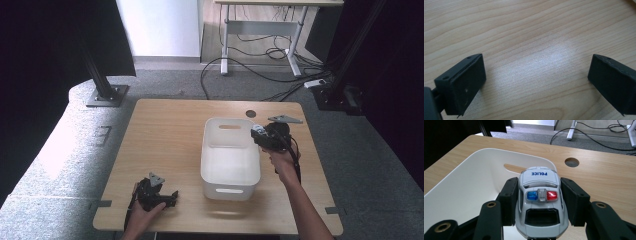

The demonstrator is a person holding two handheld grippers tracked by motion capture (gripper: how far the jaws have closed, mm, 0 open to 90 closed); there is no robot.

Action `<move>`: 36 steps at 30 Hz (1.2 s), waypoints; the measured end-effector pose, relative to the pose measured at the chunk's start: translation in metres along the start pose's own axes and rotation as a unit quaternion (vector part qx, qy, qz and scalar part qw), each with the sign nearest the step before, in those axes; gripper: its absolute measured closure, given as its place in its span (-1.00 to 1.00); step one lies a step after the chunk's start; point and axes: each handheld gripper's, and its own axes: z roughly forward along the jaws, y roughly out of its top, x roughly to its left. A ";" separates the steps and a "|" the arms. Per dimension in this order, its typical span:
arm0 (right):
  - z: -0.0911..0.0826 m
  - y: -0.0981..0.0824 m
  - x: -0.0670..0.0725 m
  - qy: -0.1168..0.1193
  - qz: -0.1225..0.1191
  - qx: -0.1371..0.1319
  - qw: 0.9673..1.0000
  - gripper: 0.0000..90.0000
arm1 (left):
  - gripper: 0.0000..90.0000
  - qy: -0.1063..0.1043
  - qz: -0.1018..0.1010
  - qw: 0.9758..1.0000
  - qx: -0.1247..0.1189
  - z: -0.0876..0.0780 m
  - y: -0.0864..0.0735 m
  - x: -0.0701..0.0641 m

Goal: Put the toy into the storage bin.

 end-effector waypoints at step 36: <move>0.020 0.006 0.027 0.010 -0.017 0.015 1.000 0.11 | -0.97 0.000 0.000 1.000 0.000 0.000 0.000 0.000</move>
